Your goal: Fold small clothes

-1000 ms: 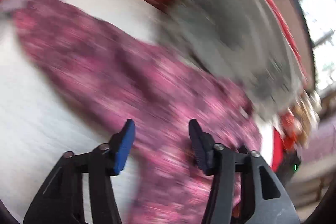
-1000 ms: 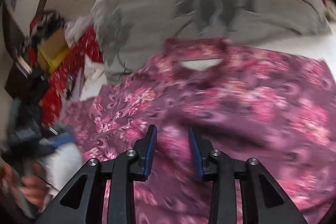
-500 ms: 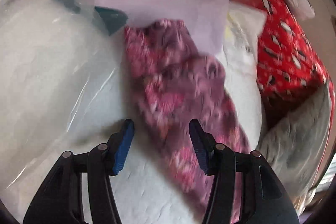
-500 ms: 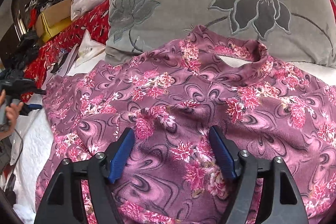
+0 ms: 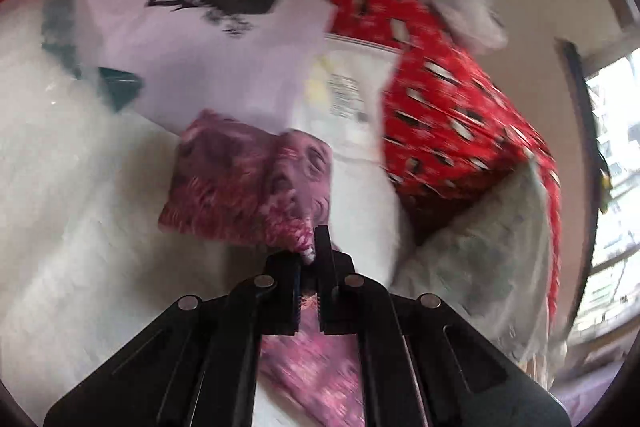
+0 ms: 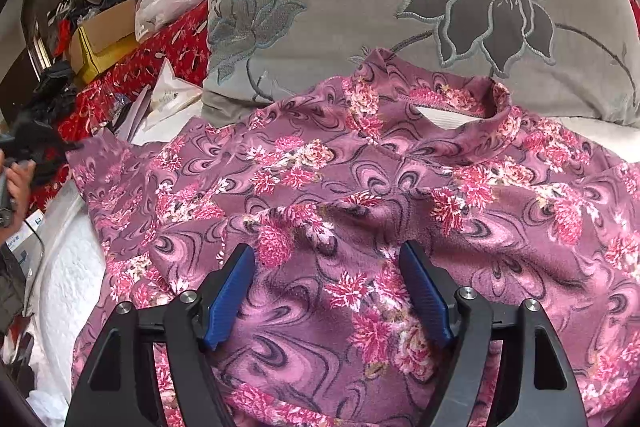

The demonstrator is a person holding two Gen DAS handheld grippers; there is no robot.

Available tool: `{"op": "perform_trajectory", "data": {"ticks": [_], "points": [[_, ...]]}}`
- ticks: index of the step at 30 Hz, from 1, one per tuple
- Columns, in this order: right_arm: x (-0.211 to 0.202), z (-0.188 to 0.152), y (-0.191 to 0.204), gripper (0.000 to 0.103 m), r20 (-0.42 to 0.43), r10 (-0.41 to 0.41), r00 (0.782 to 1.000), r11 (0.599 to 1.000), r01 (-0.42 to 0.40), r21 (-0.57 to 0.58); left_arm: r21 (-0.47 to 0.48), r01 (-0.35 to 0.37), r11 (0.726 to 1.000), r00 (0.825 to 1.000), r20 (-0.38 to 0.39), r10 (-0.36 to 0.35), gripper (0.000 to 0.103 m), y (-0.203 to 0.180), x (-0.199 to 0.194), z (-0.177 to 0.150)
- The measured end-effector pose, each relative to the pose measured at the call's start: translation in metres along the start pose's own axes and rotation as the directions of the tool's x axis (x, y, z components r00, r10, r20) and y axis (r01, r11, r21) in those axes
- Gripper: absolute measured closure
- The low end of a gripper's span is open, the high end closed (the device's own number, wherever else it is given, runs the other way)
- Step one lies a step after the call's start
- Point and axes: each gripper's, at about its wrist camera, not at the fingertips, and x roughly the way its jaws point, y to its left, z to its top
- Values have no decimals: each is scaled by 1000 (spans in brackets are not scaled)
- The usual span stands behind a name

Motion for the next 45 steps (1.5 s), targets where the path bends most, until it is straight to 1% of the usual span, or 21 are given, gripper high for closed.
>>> {"op": "perform_trajectory", "data": {"ticks": [3, 4, 6, 9, 12, 14, 16, 17, 18, 19, 20, 21, 22, 24, 26, 29, 34, 37, 42, 44, 45], "points": [[-6, 7, 2, 26, -26, -15, 1000, 1000, 15, -8, 52, 30, 998, 1000, -9, -29, 100, -32, -10, -16], [-12, 8, -2, 26, -21, -17, 1000, 1000, 17, 11, 64, 39, 997, 999, -13, -39, 100, -40, -12, -21], [-21, 9, -11, 26, -9, -31, 999, 999, 31, 42, 100, 58, 993, 998, -22, -56, 100, -62, -18, -37], [-37, 10, -36, 26, 9, -89, 996, 993, 88, 84, 149, 84, 985, 996, -39, -79, 100, -89, -24, -59], [-47, 10, -66, 25, -13, -171, 985, 977, 171, 127, 189, 114, 975, 992, -72, -103, 100, -115, -25, -82], [-47, 10, -85, 22, -61, -230, 971, 963, 236, 129, 214, 131, 968, 989, -92, -114, 100, -130, -25, -99], [-47, 6, -103, 22, -99, -274, 957, 950, 285, 125, 233, 142, 962, 987, -109, -119, 100, -143, -25, -113], [-47, 4, -109, 20, -110, -288, 951, 946, 301, 122, 244, 152, 958, 984, -124, -125, 100, -151, -24, -123], [-46, 1, -115, 14, -124, -296, 947, 943, 311, 121, 252, 156, 955, 983, -131, -126, 100, -155, -23, -129], [-45, -4, -123, 12, -140, -294, 945, 942, 312, 123, 264, 160, 951, 982, -139, -126, 100, -161, -23, -137], [-45, -8, -127, 10, -143, -283, 948, 946, 300, 120, 279, 162, 946, 981, -149, -125, 100, -168, -22, -146], [-45, -11, -128, 9, -135, -270, 953, 953, 285, 107, 293, 165, 942, 980, -157, -123, 100, -175, -21, -154], [-46, -15, -125, 9, -109, -271, 956, 958, 279, 67, 299, 167, 940, 979, -165, -121, 100, -179, -19, -160], [-46, -21, -120, 6, -79, -282, 956, 959, 284, 19, 303, 183, 935, 973, -194, -127, 100, -190, -13, -177], [-47, -26, -119, 5, -51, -274, 960, 961, 275, 25, 303, 195, 933, 967, -220, -131, 100, -199, -6, -193], [-48, -27, -120, 4, -42, -247, 968, 968, 249, 42, 310, 211, 927, 958, -255, -132, 100, -211, 5, -217], [-51, -29, -125, 2, -27, -222, 975, 973, 223, 53, 347, 216, 913, 942, -321, -100, 100, -229, 33, -262], [-48, -28, -126, 1, -25, -211, 977, 976, 213, 56, 378, 194, 905, 930, -365, -47, 100, -231, 57, -292], [-49, -29, -127, 0, -20, -197, 980, 978, 198, 65, 444, 130, 886, 905, -418, 77, 99, -220, 95, -338], [-49, -30, -127, 0, -21, -199, 980, 978, 200, 63, 477, 102, 873, 899, -421, 125, 98, -213, 103, -349], [-49, -30, -126, 0, -22, -201, 979, 977, 202, 61, 485, 98, 869, 895, -424, 136, 97, -210, 104, -351]]}}
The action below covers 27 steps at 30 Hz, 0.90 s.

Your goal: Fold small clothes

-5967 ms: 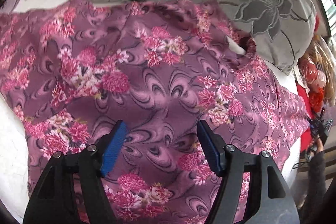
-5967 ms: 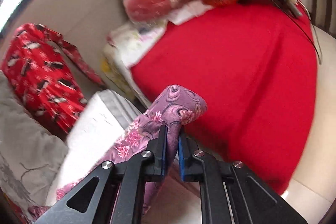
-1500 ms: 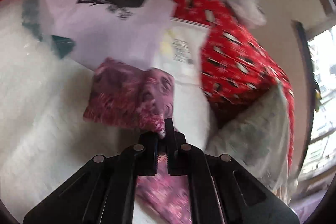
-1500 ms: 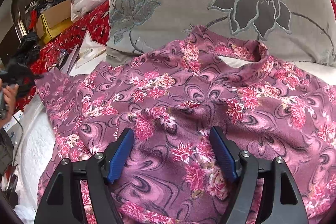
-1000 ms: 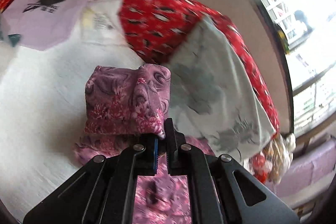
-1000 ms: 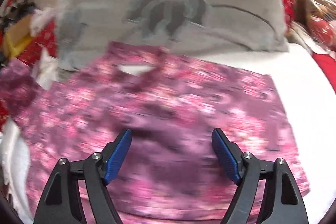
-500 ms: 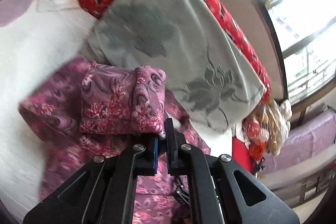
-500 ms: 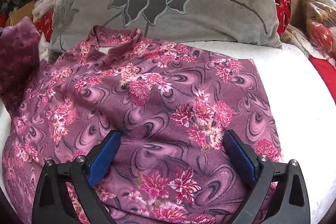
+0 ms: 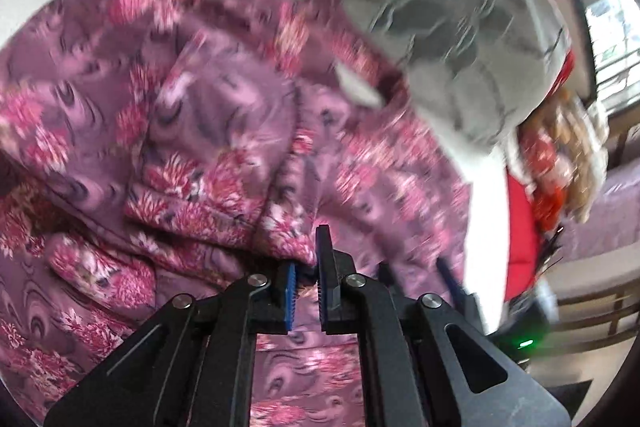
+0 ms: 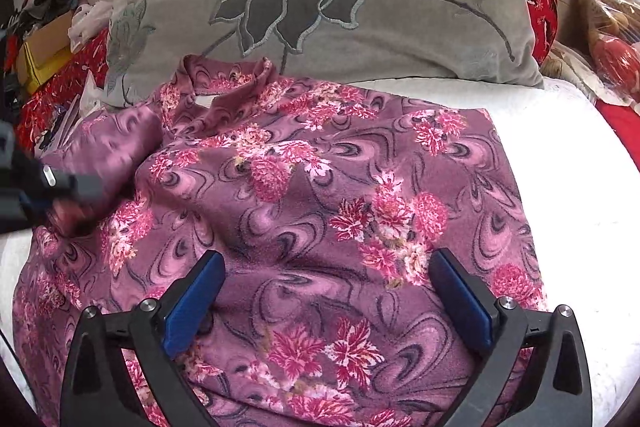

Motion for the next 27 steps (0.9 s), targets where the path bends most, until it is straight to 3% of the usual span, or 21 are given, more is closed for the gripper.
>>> {"op": "perform_trajectory", "data": {"ticks": [2, 4, 7, 10, 14, 18, 20, 23, 25, 26, 27], "points": [[1, -1, 1, 0, -1, -6, 1000, 1000, 6, -5, -10, 21, 1000, 1000, -22, -22, 93, 6, -1, -4], [1, -1, 2, 0, -3, -12, 1000, 1000, 12, -9, -46, 92, 995, 995, -38, -94, 87, 17, -14, -8], [2, 2, 3, 1, -22, -22, 1000, 1000, 21, -19, -72, 196, 978, 981, 5, -196, 72, 45, -54, -19], [-4, 10, 8, 4, -48, -60, 997, 998, 59, -32, -103, 221, 970, 972, 103, -211, 56, 81, -90, -22], [-41, 27, 33, 2, 63, 35, 997, 999, -35, -13, -250, 252, 935, 961, 180, -211, 55, 141, -107, -6], [-59, 36, 95, 3, 109, 93, 990, 981, -73, -180, -348, 301, 888, 951, 180, -252, 55, 168, -91, 9], [-55, 32, 138, 3, 132, 63, 989, 942, -15, -336, -375, 321, 870, 946, 177, -273, 55, 174, -85, 11], [-30, 27, 174, 5, 107, 1, 994, 886, 49, -461, -395, 323, 860, 946, 169, -277, 56, 175, -76, 13], [-13, 23, 186, 16, 90, -44, 995, 861, 83, -502, -405, 320, 857, 947, 162, -277, 55, 173, -71, 14], [-9, 23, 188, 33, 82, -44, 996, 855, 80, -513, -409, 319, 855, 948, 158, -278, 55, 174, -69, 14], [-7, 24, 187, 59, 74, -43, 996, 856, 75, -512, -412, 319, 854, 948, 157, -278, 55, 177, -69, 15]]}}
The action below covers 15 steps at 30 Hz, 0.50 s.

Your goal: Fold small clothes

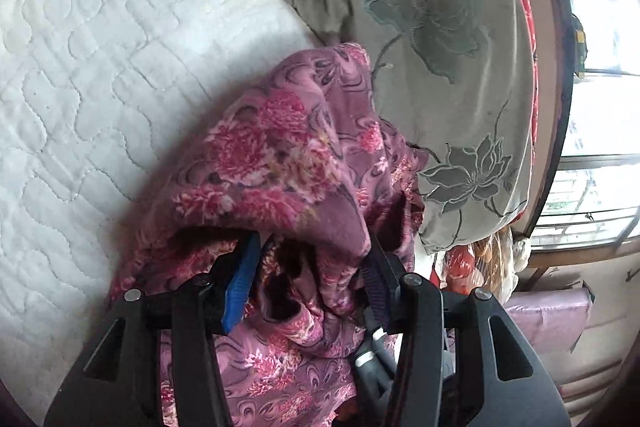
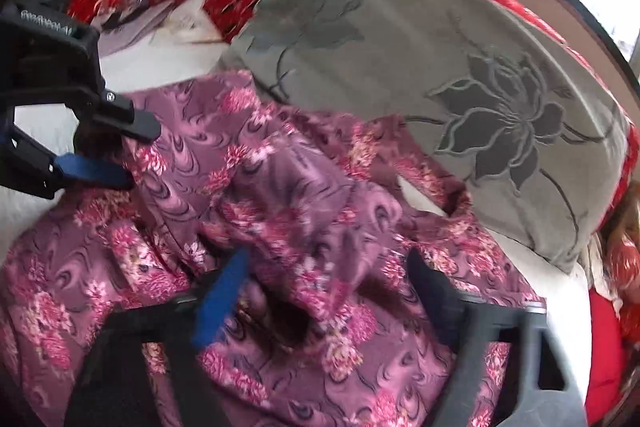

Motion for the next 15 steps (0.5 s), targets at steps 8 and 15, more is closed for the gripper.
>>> {"op": "perform_trajectory", "data": {"ticks": [8, 15], "points": [[-30, -40, -114, 89, 67, 162, 984, 870, -175, 462, 0, -4, 1000, 1000, -14, 4, 55, 6, -1, -8], [-28, -134, -198, 78, 31, 239, 971, 580, -168, 797, -5, -16, 1000, 999, -45, 16, 56, 10, 10, -22]]}}
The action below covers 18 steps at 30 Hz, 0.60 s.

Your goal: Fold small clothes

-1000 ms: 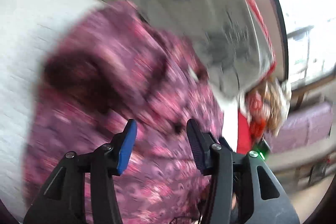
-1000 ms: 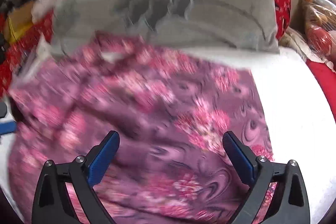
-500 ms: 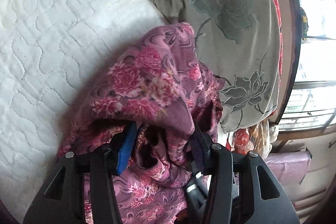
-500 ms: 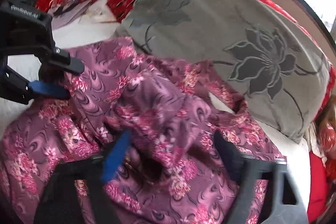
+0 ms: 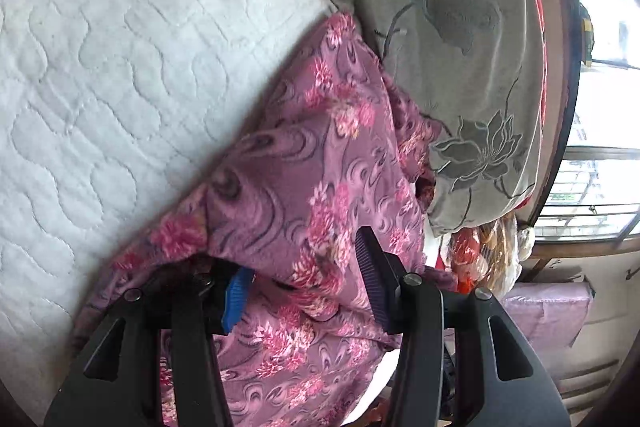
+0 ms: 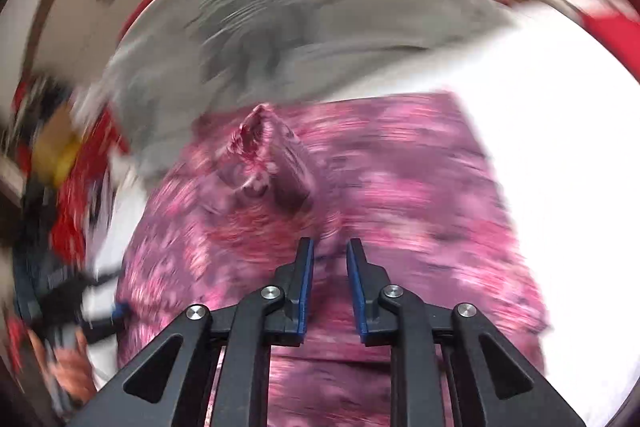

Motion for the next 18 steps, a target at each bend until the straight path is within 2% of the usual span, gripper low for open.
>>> {"op": "perform_trajectory", "data": {"ticks": [1, 2, 3, 6, 9, 10, 12, 14, 16, 18], "points": [[-4, 1, -12, 72, 13, 17, 1000, 999, -18, 45, 0, -1, 1000, 1000, 3, 1, 56, -1, 1, -1], [-6, 1, -20, 56, 29, 27, 999, 996, -29, 84, -1, -3, 1000, 1000, 4, 3, 56, 0, 1, -1], [-8, 2, -24, 45, 43, 30, 999, 993, -35, 113, -2, -7, 1000, 1000, 4, 7, 56, -1, 2, -1], [2, 7, -23, 40, 47, 91, 995, 985, -97, 145, -2, -19, 1000, 1000, 9, 19, 56, -4, 2, 1], [19, 14, -20, 37, 3, 116, 993, 976, -114, 187, 7, -35, 999, 999, 15, 35, 56, -6, -2, 2], [15, 14, -25, 37, 30, 146, 989, 958, -149, 247, 12, -33, 999, 999, 17, 33, 55, -6, -4, 2], [-7, 9, -38, 37, 116, 136, 984, 926, -168, 337, 22, -30, 999, 999, 21, 30, 55, -4, -9, 2], [-28, 7, -46, 35, 189, 123, 974, 911, -186, 369, 25, -35, 999, 999, 20, 35, 55, -2, -9, 2], [-32, 10, -42, 23, 190, 107, 976, 925, -168, 340, 12, -36, 999, 999, 13, 35, 56, 1, -4, 1], [-19, 16, -29, 21, 102, 33, 994, 961, -60, 269, -7, -33, 999, 999, 9, 33, 56, 2, 0, -1]]}}
